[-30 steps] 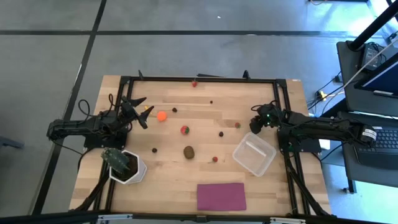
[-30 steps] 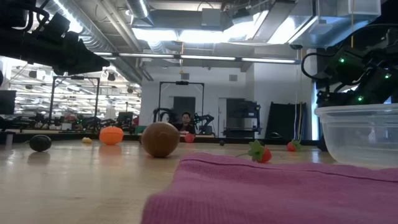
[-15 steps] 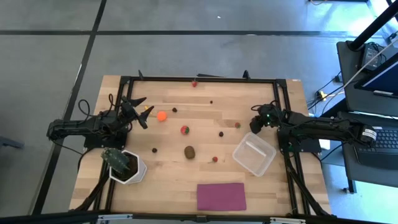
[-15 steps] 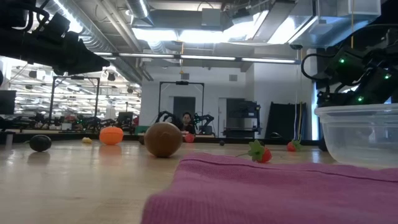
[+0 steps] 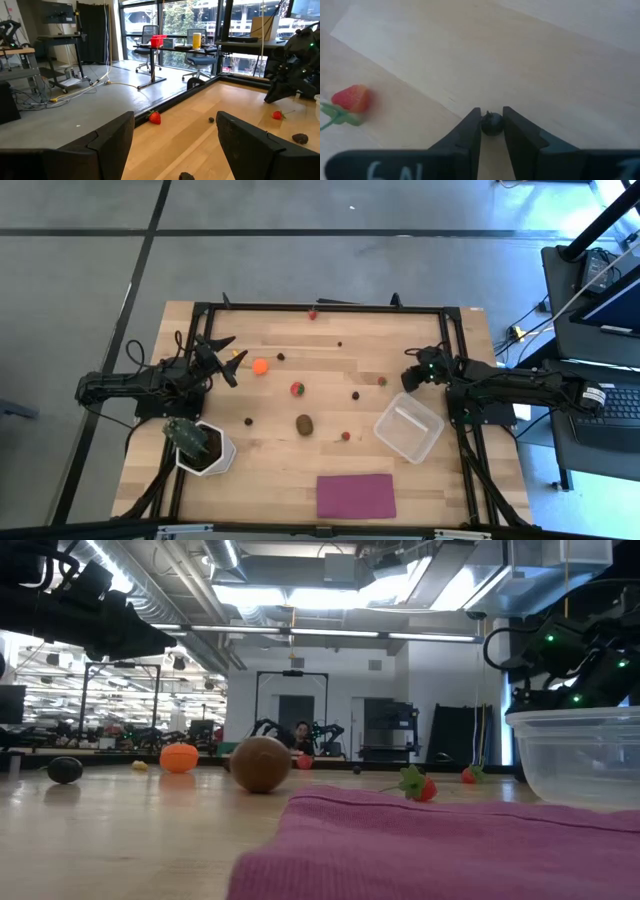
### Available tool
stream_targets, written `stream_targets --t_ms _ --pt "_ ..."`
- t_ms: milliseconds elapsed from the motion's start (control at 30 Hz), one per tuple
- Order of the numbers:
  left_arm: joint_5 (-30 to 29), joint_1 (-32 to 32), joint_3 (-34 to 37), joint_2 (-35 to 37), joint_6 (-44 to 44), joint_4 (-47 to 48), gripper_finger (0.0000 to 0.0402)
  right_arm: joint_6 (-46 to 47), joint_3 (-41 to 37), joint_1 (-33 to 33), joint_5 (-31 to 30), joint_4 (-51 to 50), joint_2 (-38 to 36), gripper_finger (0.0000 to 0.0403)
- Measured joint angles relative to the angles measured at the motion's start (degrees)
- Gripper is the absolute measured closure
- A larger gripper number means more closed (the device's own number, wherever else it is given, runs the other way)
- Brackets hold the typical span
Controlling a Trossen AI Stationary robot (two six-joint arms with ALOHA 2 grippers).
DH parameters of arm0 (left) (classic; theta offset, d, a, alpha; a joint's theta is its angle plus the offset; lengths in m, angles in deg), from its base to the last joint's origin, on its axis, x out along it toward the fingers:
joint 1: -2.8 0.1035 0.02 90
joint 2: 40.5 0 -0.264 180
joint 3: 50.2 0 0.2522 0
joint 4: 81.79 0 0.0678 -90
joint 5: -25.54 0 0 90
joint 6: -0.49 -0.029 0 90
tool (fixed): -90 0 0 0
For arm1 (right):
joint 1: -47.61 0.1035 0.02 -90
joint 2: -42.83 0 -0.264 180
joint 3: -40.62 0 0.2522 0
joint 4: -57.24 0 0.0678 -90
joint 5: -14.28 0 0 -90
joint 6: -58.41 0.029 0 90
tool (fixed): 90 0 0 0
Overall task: Pick and placing Produce into tupperware
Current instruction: Put the blueberry into the transparent bin
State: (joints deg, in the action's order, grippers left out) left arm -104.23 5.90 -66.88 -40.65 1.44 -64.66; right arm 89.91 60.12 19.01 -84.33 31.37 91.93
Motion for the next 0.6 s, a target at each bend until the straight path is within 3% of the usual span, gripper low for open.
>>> stream_targets --t_ms 300,600 --pt "0.0 0.0 0.0 0.0 0.1 0.0 0.0127 9.0 0.0 0.0 -1.6 0.3 0.0 0.0319" --pt "0.0 0.0 0.0 0.0 0.1 0.0 0.0127 10.8 -0.1 0.0 -2.0 0.7 0.0 0.0319"
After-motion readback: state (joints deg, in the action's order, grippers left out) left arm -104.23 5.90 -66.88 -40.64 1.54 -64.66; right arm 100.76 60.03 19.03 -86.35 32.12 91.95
